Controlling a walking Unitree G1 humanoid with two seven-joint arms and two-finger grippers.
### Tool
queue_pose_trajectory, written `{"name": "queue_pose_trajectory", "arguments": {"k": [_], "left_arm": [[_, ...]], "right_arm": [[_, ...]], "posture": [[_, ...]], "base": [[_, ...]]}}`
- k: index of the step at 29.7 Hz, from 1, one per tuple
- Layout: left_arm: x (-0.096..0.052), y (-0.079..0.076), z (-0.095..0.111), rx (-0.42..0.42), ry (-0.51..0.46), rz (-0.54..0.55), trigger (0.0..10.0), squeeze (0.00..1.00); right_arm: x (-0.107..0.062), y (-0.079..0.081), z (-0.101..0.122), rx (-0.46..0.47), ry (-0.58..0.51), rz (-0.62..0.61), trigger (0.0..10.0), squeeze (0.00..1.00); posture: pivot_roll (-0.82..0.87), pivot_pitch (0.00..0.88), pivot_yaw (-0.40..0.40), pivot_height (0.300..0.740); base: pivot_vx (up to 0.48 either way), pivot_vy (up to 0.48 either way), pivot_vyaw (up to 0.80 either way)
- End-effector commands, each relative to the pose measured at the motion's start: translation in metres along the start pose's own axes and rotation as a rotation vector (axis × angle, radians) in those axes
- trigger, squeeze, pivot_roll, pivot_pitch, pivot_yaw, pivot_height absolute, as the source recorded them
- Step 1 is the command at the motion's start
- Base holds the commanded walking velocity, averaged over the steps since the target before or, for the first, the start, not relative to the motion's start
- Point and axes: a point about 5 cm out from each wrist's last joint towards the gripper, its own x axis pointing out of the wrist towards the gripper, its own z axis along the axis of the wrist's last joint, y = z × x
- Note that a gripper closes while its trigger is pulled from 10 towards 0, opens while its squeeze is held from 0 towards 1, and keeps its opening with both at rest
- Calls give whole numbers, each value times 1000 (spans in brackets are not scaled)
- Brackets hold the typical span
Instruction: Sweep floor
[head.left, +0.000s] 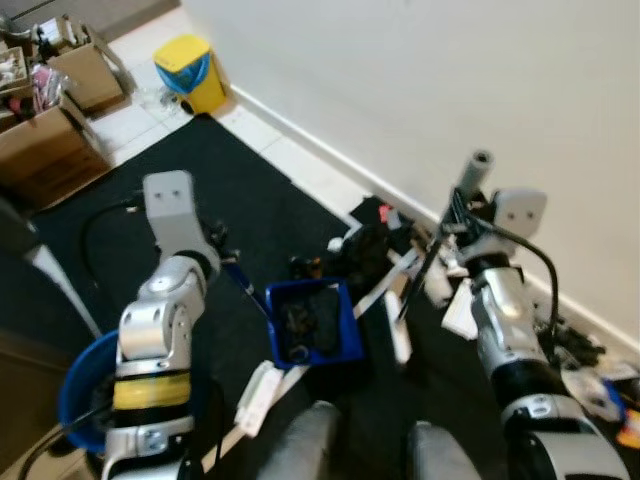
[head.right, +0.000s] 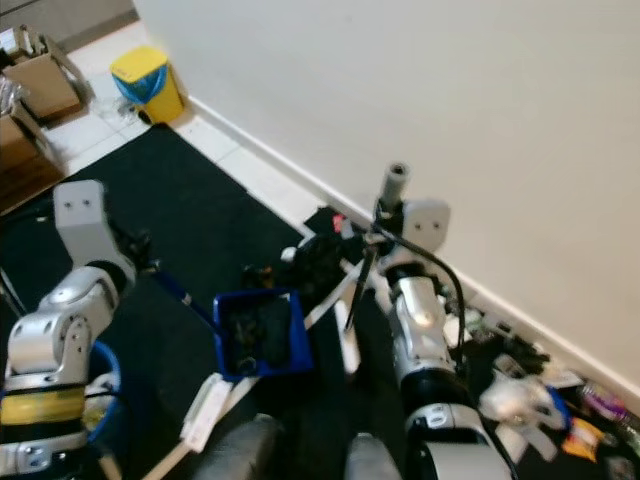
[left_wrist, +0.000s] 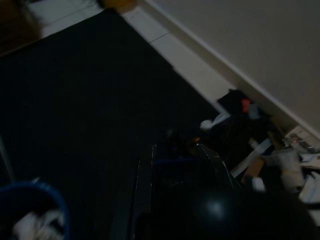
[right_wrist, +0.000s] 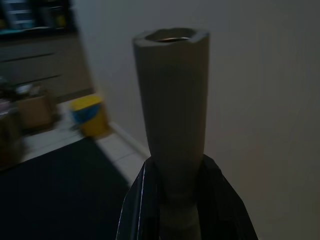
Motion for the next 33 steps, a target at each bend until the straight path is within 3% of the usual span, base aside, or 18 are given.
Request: {"name": "queue_pose_trajectory", "arguments": {"k": [1,33], "left_arm": [[-3,1,9,-1,-43,-2,10000,0],[-2,-1,3,-24,-4,0,10000,0]], "right_arm": [[-1,1,0,4,-14,2,10000,0],[-2,2,-1,6,-12,5,10000,0]], "posture": [[7,111,92,740],[8,118,90,740]], "base": [[0,0,800],[0,0,797]]}}
